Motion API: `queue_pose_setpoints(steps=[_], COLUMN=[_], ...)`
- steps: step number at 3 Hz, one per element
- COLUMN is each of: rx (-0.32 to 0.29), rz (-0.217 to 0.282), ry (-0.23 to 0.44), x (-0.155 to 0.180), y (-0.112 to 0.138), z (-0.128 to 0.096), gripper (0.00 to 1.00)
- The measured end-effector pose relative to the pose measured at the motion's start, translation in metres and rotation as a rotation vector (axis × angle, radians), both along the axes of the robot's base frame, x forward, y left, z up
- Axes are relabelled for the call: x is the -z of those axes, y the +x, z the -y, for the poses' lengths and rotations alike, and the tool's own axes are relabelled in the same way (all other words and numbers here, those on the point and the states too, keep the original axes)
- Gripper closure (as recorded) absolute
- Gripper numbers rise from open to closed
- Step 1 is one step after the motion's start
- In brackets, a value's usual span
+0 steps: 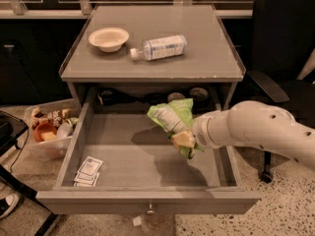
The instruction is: Pick green rice chip bag from top drawer and place on counter
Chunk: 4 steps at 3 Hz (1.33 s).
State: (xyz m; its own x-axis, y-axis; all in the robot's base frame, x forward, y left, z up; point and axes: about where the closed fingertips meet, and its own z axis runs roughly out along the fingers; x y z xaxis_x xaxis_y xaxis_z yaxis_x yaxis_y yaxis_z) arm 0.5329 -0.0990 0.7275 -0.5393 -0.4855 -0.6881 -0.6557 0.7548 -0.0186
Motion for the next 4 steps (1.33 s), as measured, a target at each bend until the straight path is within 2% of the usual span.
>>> queue_pose_setpoints(steps=[2, 4], rx=[0.007, 0.036], rz=[0.206, 0.350], ry=[-0.002, -0.030], x=[-0.074, -0.143], y=[0.035, 0.084], z=[0.017, 0.030], gripper=[1.00, 1.00])
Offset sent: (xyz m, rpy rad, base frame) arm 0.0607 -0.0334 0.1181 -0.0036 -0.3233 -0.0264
